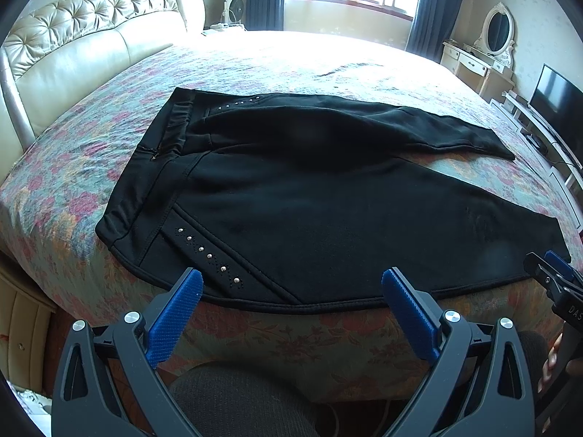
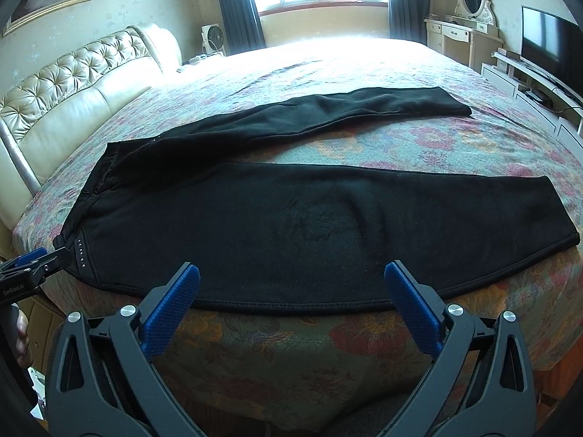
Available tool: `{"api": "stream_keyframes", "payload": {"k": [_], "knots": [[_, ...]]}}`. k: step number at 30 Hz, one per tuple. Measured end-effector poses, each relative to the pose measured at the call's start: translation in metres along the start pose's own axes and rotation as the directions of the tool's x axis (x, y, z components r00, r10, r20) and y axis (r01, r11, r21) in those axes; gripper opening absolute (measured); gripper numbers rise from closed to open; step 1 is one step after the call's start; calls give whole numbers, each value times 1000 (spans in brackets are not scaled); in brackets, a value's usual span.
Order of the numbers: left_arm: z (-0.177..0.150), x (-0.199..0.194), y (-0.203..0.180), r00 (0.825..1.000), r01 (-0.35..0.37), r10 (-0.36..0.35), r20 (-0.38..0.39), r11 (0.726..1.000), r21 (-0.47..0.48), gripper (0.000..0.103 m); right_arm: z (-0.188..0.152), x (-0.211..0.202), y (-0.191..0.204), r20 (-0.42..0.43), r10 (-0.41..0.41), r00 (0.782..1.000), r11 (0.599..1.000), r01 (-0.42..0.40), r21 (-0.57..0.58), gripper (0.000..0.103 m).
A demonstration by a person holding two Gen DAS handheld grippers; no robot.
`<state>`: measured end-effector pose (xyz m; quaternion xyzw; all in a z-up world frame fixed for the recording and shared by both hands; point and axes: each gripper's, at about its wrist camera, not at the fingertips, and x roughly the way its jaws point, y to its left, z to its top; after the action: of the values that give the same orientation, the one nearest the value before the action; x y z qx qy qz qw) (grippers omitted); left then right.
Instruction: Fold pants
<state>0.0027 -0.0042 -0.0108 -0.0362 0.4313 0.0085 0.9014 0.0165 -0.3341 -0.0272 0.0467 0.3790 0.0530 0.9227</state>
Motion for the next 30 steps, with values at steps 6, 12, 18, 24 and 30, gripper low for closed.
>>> {"api": "stream_keyframes", "payload": {"k": [6, 12, 18, 24, 30], "knots": [[3, -1, 4, 998, 61, -60, 12, 998, -35, 98, 1, 7, 0, -15, 1, 1000, 1000, -1, -6, 101], [21, 11, 16, 992, 126, -126, -21, 992, 3, 98, 5, 15, 3, -29, 2, 1000, 1000, -2, -23, 101], [65, 26, 35, 996, 89, -89, -5, 992, 90, 98, 15, 35, 11, -57, 21, 998, 999, -24, -43, 101], [140, 80, 93, 994, 68, -60, -87, 993, 93, 98, 36, 52, 23, -60, 57, 997, 996, -61, -61, 101], [209, 139, 176, 999, 25, -23, -47, 999, 47, 98, 60, 68, 38, -50, 85, 995, 992, -90, -94, 101]]}}
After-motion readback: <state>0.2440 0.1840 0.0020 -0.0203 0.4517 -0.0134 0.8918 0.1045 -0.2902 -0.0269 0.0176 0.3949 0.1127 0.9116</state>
